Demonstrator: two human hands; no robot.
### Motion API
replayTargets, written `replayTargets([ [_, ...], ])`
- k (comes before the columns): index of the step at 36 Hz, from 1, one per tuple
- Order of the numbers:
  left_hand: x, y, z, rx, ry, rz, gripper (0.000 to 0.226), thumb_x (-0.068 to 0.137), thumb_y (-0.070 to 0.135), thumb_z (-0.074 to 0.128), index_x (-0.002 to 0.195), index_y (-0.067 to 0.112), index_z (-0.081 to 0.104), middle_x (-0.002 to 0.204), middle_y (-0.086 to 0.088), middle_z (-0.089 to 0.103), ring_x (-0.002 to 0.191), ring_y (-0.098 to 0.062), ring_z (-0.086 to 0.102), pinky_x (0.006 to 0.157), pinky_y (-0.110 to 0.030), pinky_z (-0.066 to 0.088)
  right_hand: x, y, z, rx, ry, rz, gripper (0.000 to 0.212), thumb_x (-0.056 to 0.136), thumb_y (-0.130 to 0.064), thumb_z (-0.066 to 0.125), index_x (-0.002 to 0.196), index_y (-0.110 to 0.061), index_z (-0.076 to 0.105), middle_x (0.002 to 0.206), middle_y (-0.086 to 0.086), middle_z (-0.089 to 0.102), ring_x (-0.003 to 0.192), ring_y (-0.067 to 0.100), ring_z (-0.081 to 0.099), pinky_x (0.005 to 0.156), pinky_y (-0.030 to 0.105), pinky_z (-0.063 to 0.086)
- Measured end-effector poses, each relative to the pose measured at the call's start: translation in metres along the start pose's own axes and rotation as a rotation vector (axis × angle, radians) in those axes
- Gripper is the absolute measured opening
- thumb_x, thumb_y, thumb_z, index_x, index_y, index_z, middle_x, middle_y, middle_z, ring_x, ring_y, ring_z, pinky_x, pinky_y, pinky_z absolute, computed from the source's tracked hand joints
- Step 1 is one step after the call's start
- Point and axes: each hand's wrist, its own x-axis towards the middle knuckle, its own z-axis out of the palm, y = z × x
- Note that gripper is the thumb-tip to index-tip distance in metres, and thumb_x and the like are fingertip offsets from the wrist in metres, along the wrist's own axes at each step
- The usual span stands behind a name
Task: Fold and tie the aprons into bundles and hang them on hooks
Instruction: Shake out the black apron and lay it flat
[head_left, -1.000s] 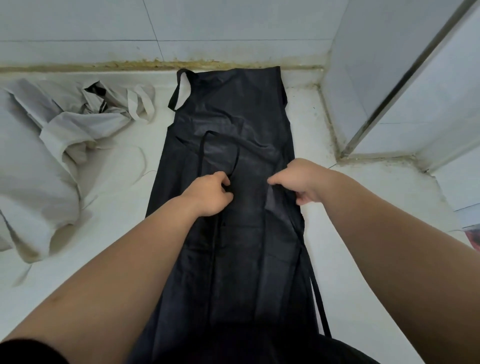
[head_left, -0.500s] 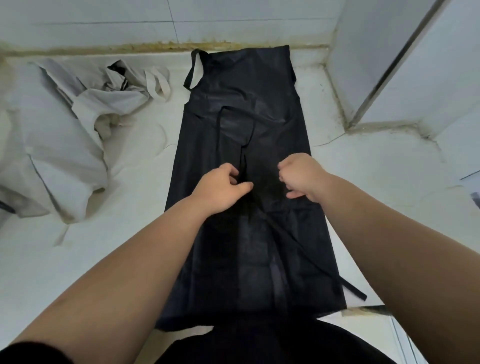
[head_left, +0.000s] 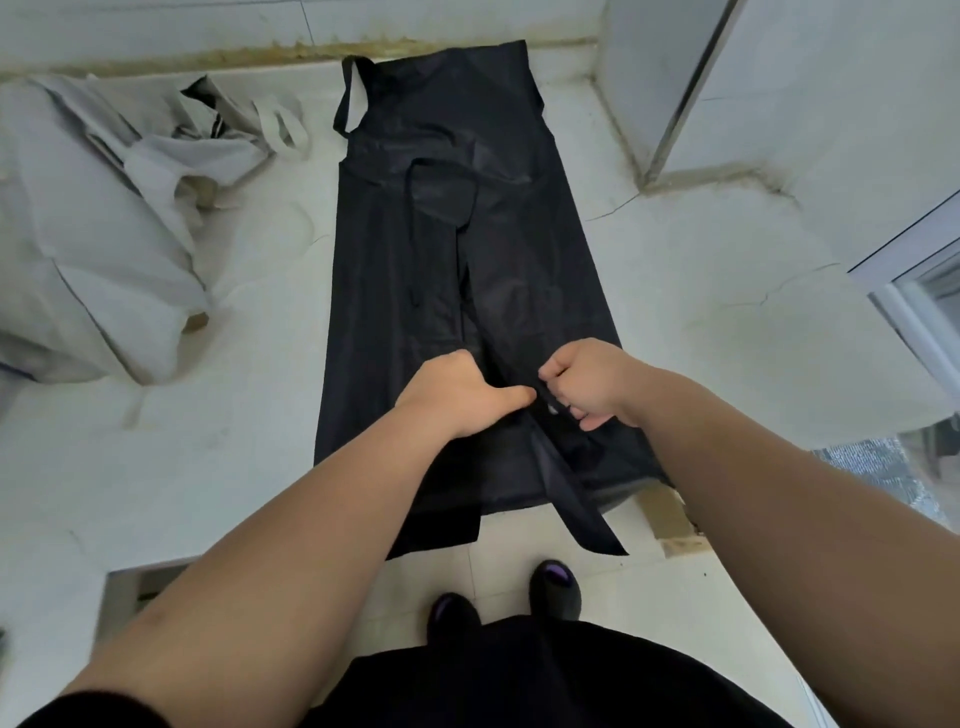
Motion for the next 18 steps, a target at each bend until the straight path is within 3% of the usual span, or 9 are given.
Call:
replayTargets([
  [2,-0.004,0.002,0.005,0.001,0.011,0.016,0.054,0.074,0.06,0.066,0.098,0.012,0.061,0.081,0.0,0.058,0.07,-0.012,0.053,0.053,-0.027,0.038,-0.007,0.001,0.003,0.012,-0.072,0.067,0.023,0.098,-0.006,0.037,0.108,-0.007,0.058,0.071,0.007,0.054,0.055,0.016,0.044,0.057,0.025,0.047],
  [4,-0.009,0.006,0.006,-0.019,0.025,0.039,0.032,0.081,0.045,0.066,0.09,0.016,0.057,0.083,0.003,0.056,0.073,-0.011,0.053,0.056,-0.027,0.042,-0.011,0.003,0.001,-0.028,-0.079,0.077,0.029,0.097,-0.004,0.034,0.113,-0.001,0.058,0.077,0.013,0.057,0.057,0.018,0.042,0.057,0.025,0.045],
  [8,-0.011,0.004,0.01,-0.138,0.023,0.05,0.017,0.088,0.018,0.059,0.097,0.004,0.059,0.093,-0.013,0.066,0.087,-0.027,0.063,0.077,-0.042,0.055,-0.02,0.011,-0.005,-0.091,-0.064,0.023,0.015,0.091,-0.001,0.046,0.097,-0.007,0.058,0.087,0.014,0.06,0.067,0.022,0.05,0.066,0.03,0.049],
  [10,-0.011,0.001,0.012,-0.252,0.05,0.032,0.01,0.092,0.016,0.055,0.1,0.01,0.054,0.099,-0.01,0.063,0.093,-0.027,0.062,0.084,-0.045,0.055,-0.025,0.016,-0.008,-0.18,-0.044,-0.04,0.018,0.09,-0.009,0.057,0.105,0.0,0.061,0.094,0.014,0.062,0.076,0.024,0.056,0.077,0.037,0.052],
  [14,-0.016,-0.003,0.023,-0.459,0.128,-0.008,0.016,0.097,0.018,0.051,0.112,0.018,0.046,0.106,-0.002,0.055,0.101,-0.022,0.057,0.092,-0.043,0.052,-0.027,0.026,-0.001,-0.309,0.005,-0.138,0.047,0.087,-0.025,0.067,0.128,-0.006,0.052,0.123,0.009,0.056,0.107,0.025,0.054,0.094,0.032,0.043],
  [18,-0.032,-0.007,0.036,-0.434,0.145,-0.009,0.043,0.086,0.036,0.067,0.116,0.021,0.041,0.103,0.003,0.059,0.097,-0.018,0.059,0.088,-0.037,0.052,-0.027,0.036,0.009,-0.275,0.033,-0.216,0.066,0.081,-0.039,0.071,0.136,-0.017,0.043,0.128,0.003,0.051,0.112,0.021,0.052,0.093,0.03,0.042],
])
